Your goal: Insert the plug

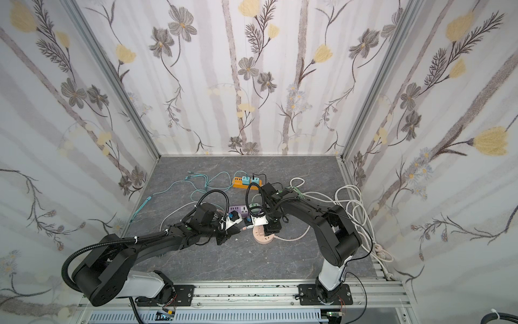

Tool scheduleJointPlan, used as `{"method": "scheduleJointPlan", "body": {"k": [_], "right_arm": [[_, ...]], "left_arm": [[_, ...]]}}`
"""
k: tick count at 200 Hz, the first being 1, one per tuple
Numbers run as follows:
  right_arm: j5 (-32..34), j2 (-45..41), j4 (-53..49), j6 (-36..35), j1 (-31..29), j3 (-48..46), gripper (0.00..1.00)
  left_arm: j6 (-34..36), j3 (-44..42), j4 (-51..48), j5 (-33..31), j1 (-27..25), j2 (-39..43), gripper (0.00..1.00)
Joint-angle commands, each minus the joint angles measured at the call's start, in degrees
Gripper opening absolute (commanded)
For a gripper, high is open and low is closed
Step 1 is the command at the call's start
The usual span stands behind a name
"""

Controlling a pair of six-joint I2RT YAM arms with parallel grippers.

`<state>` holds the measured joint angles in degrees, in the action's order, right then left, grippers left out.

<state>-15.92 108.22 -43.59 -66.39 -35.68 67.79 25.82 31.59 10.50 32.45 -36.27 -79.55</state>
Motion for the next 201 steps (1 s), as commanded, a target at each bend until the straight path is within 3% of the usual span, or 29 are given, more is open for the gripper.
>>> {"method": "scheduleJointPlan", "body": {"k": [1, 17, 21, 25, 42, 62, 87, 99, 129, 150, 174, 201], "right_arm": [[-2.57, -3.47, -0.33, 6.26, 0.77, 1.06, 0.72], [-5.92, -8.63, -0.03, 14.37, 2.43, 0.75, 0.77], [-7.01, -10.09, 0.31, 16.49, 3.08, 0.35, 0.96], [-8.04, -11.9, 1.07, 18.94, 3.69, -0.29, 0.99], [-5.94, -20.05, 10.61, 35.99, 6.19, -5.3, 0.99], [11.22, -24.96, 18.24, 65.46, 8.57, -9.17, 0.99], [0.45, -24.69, 16.25, 83.21, 13.52, -10.45, 0.99], [2.01, -23.33, 15.94, 90.41, 13.88, -11.34, 0.99], [-3.25, -22.88, 22.41, 100.26, 13.77, -15.16, 0.89], [-3.64, -23.27, 24.53, 102.83, 13.22, -18.05, 0.89], [-6.2, -23.51, 27.85, 104.15, 13.21, -21.51, 0.71], [-9.31, -23.03, 32.08, 104.24, 12.06, -24.21, 0.57]], "left_arm": [[-1.74, 1.12, -0.14, 3.34, -0.22, -0.94, 0.0], [-2.25, 1.98, -0.46, 4.27, -0.68, -2.06, 0.0], [-2.26, 2.1, -0.33, 4.1, -0.9, -2.21, 0.0], [-2.11, 2.22, -0.26, 3.66, -1.29, -2.39, 0.0], [-0.67, 2.72, -0.22, 1.87, -2.31, -3.82, 0.0], [1.41, 4.28, -0.81, 2.49, -2.27, -5.97, 0.0], [3.19, 6.5, -1.61, 0.83, -2.42, -8.26, 0.0], [3.99, 6.75, -0.83, -1.17, -2.53, -9.12, 0.0], [7.85, 6.51, -1.8, -0.12, -2.6, -9.49, 0.0], [8.98, 6.12, -1.73, 0.33, -2.62, -9.67, 0.0], [8.97, 6.65, -0.84, 1.34, -2.83, -10.36, 0.0], [8.85, 6.97, 0.5, 1.57, -2.88, -11.39, 0.0]]}}
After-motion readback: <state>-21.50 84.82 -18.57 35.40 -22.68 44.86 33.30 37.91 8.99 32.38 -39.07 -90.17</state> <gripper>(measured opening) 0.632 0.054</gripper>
